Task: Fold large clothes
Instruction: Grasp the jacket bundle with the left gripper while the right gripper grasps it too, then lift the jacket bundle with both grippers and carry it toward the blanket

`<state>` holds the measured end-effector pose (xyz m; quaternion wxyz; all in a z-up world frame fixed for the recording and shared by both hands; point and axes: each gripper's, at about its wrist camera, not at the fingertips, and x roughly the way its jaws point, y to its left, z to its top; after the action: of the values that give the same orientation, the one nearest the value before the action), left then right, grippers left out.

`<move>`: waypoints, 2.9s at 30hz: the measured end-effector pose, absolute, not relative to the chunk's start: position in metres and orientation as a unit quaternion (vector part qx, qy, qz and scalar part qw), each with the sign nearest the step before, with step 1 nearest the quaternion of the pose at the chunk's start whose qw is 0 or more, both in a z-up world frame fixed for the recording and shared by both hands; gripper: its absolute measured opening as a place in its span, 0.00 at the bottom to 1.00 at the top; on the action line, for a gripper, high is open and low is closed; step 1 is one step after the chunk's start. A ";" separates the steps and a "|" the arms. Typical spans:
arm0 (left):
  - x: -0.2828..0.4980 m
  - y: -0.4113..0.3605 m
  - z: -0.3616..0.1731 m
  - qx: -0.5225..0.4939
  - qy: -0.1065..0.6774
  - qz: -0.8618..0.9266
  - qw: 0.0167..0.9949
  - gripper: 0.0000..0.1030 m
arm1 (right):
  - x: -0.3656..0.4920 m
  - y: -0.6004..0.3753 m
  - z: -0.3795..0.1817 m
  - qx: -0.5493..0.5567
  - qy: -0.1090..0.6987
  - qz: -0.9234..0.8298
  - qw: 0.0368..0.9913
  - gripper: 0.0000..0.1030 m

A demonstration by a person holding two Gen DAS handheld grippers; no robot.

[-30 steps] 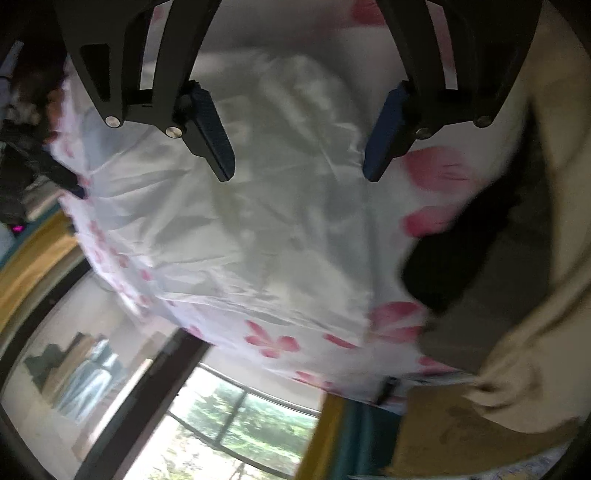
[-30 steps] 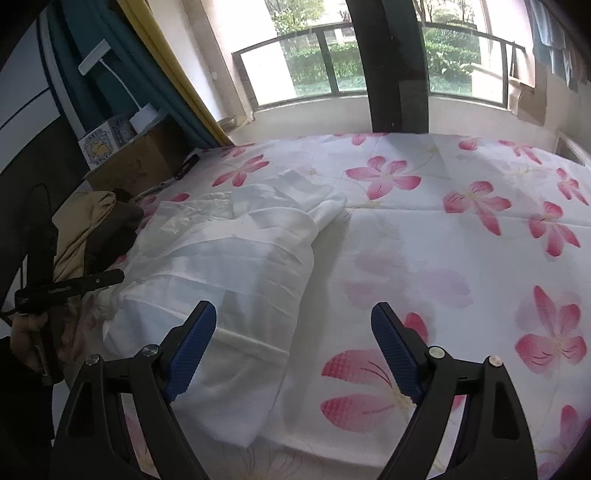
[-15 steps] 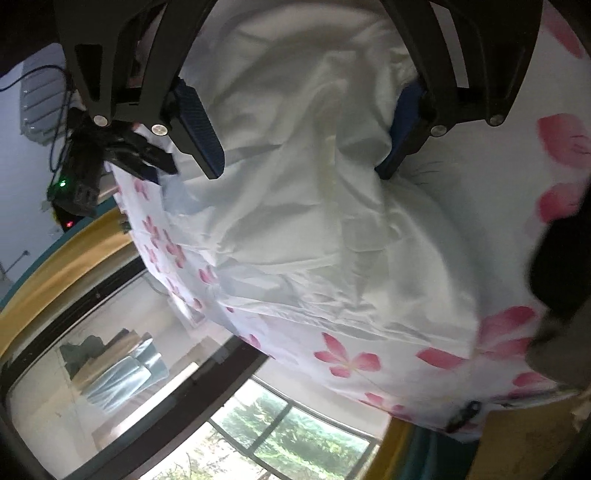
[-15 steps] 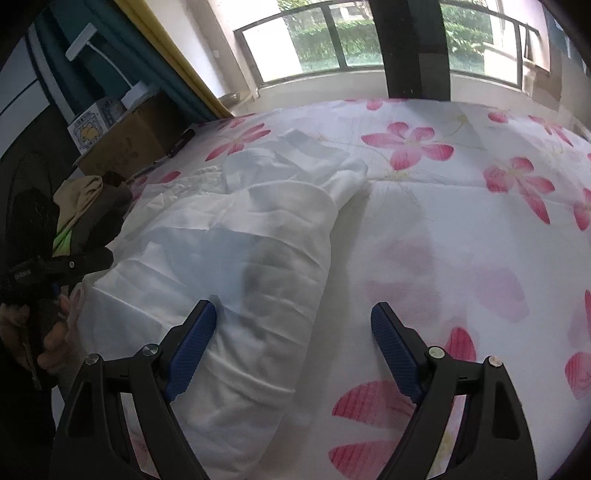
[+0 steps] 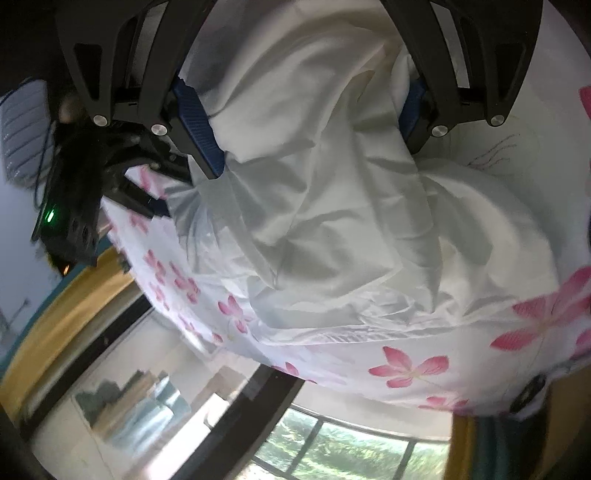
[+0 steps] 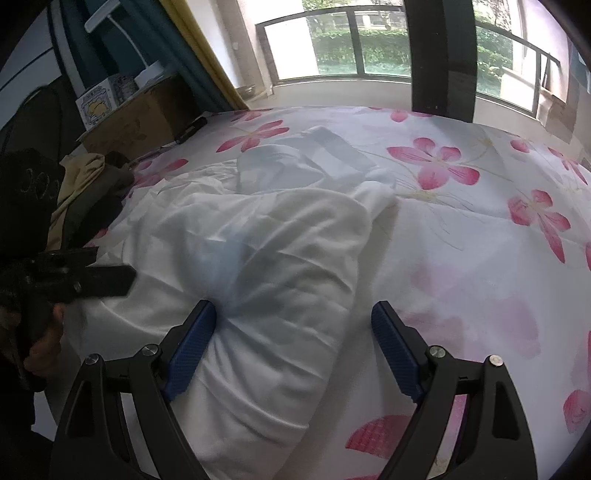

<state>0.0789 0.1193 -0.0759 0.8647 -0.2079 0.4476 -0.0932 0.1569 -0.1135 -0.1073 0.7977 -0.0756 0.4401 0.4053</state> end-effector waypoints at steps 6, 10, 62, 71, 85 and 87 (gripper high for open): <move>0.078 0.103 -0.076 -0.140 0.444 -0.072 0.882 0.78 | 0.153 -0.107 -0.107 -0.081 0.435 0.423 0.791 0.77; 0.079 0.105 -0.078 -0.167 0.435 -0.102 0.879 0.50 | 0.149 -0.103 -0.106 -0.075 0.433 0.434 0.786 0.58; -0.006 0.239 -0.004 -0.116 0.341 0.015 0.933 0.25 | 0.099 0.038 -0.046 -0.028 0.336 0.545 0.768 0.21; 0.012 0.249 -0.038 -0.125 0.388 0.041 0.912 0.25 | 0.130 0.039 -0.107 -0.001 0.440 0.484 0.756 0.33; 0.012 0.250 -0.046 -0.130 0.418 0.056 0.898 0.27 | 0.132 0.030 -0.107 -0.014 0.445 0.456 0.770 0.66; 0.010 0.249 -0.045 -0.132 0.419 0.059 0.896 0.30 | 0.130 0.026 -0.104 -0.018 0.449 0.453 0.770 0.67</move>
<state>0.0096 0.2487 -0.0450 0.8964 -0.1319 0.4190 0.0588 0.1300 0.0259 -0.1042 0.7704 -0.0185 0.4486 0.4526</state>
